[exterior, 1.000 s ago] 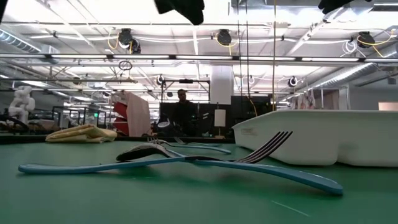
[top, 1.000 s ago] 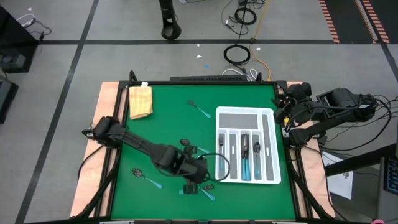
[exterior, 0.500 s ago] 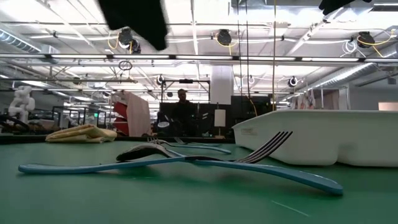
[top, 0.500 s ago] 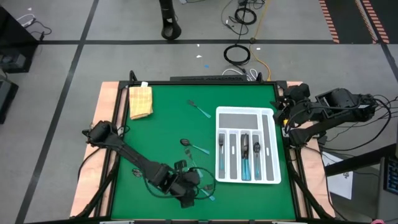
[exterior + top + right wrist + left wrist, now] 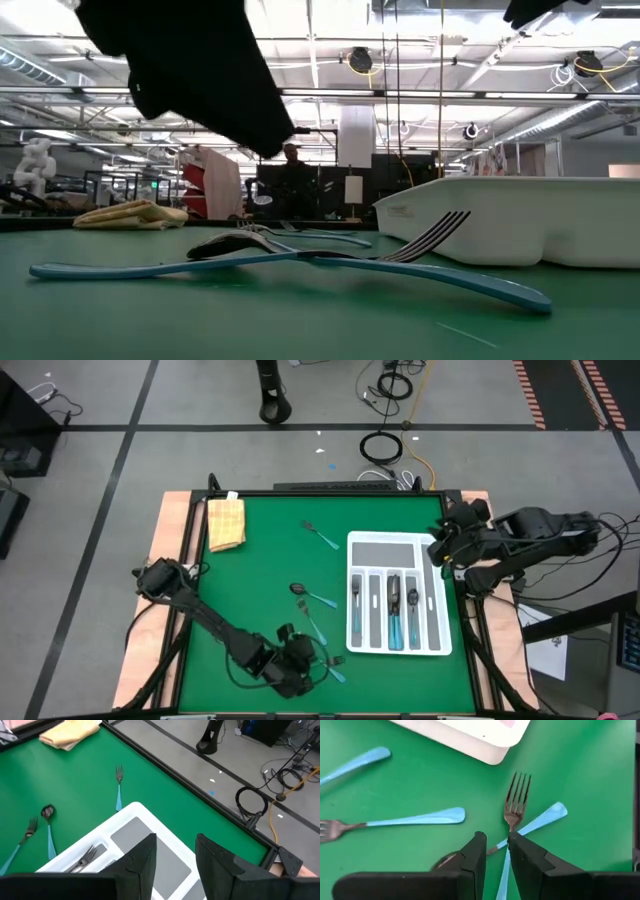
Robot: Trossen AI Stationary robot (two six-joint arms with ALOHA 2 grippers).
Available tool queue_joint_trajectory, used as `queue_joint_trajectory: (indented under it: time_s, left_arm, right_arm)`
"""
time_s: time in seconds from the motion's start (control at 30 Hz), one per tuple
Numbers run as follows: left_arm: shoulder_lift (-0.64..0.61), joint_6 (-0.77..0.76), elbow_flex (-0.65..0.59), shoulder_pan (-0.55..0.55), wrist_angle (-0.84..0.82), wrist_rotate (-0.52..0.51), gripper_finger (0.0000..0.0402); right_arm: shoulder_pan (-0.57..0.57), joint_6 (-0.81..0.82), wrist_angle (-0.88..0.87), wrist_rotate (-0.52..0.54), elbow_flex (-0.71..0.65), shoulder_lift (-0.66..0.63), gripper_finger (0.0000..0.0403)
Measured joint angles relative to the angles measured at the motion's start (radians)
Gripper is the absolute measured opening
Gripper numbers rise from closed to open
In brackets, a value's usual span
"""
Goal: Sort silverware
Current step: Put the bottom blue fork into the tray
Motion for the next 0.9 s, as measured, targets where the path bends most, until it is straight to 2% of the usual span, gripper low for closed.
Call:
queue_joint_trajectory:
  time_s: [0.3,0.43,0.67,0.9]
  left_arm:
    - [0.050,-0.143,0.000,-0.002,0.040,-0.036,0.0088]
    - [0.051,-0.140,0.001,-0.030,0.089,-0.038,0.0088]
    - [0.076,-0.136,0.001,-0.058,0.074,-0.073,0.0088]
    - [0.145,-0.143,0.001,-0.065,0.104,-0.041,0.0088]
  right_arm:
    - [0.000,-0.065,0.003,0.001,0.000,0.044,0.0123]
    - [0.000,-0.082,0.006,0.002,0.000,0.040,0.0123]
    - [0.000,-0.089,0.006,0.002,0.000,0.037,0.0123]
    - [0.000,-0.089,0.006,-0.001,0.000,0.037,0.0123]
